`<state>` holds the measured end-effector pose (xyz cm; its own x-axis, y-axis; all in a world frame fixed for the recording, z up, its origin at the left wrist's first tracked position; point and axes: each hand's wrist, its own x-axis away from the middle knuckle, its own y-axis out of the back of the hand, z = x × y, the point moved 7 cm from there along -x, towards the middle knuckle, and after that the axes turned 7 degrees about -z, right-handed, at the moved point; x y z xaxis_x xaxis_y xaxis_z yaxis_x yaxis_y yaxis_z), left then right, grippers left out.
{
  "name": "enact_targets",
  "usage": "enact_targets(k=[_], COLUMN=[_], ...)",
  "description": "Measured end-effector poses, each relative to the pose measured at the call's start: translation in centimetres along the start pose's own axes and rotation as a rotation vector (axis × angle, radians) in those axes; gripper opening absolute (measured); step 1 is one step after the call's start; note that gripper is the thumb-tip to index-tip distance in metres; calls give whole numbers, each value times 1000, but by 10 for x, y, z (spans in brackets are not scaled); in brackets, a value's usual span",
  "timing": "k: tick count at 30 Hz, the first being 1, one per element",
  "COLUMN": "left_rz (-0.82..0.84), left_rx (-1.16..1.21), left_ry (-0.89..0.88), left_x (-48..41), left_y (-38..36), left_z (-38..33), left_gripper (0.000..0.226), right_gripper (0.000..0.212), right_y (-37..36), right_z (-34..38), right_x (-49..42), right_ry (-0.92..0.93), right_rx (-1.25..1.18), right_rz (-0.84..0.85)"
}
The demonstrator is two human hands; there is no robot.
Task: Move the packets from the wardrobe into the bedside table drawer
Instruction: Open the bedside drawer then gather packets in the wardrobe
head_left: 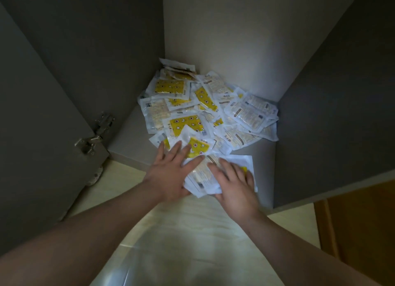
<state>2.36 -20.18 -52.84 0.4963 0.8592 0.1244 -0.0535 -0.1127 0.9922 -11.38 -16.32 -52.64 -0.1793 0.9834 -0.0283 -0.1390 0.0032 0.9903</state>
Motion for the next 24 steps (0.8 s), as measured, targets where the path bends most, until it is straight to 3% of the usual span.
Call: enact_targets(k=[4, 6, 9, 14, 17, 21, 24], left_rz=[-278, -347, -424, -398, -316, -214, -100], left_rx=[-46, -38, 21, 256, 488, 577, 652], left_ry=[-135, -168, -174, -135, -70, 35, 132], left_x=[22, 30, 33, 35, 38, 59, 96], left_y=[4, 1, 9, 27, 37, 84, 134], left_z=[-8, -14, -17, -5, 10, 21, 22], left_gripper=[66, 73, 89, 55, 50, 42, 47], right_gripper=[108, 109, 74, 57, 49, 45, 38], right_y=[-4, -1, 9, 35, 49, 78, 129], right_z=[1, 5, 6, 13, 23, 39, 66], right_x=[18, 23, 22, 11, 4, 13, 33], right_ry=[116, 163, 233, 223, 190, -19, -23], right_rx=[81, 88, 22, -93, -164, -176, -180], right_rz=[-68, -113, -260, -332, -255, 72, 158])
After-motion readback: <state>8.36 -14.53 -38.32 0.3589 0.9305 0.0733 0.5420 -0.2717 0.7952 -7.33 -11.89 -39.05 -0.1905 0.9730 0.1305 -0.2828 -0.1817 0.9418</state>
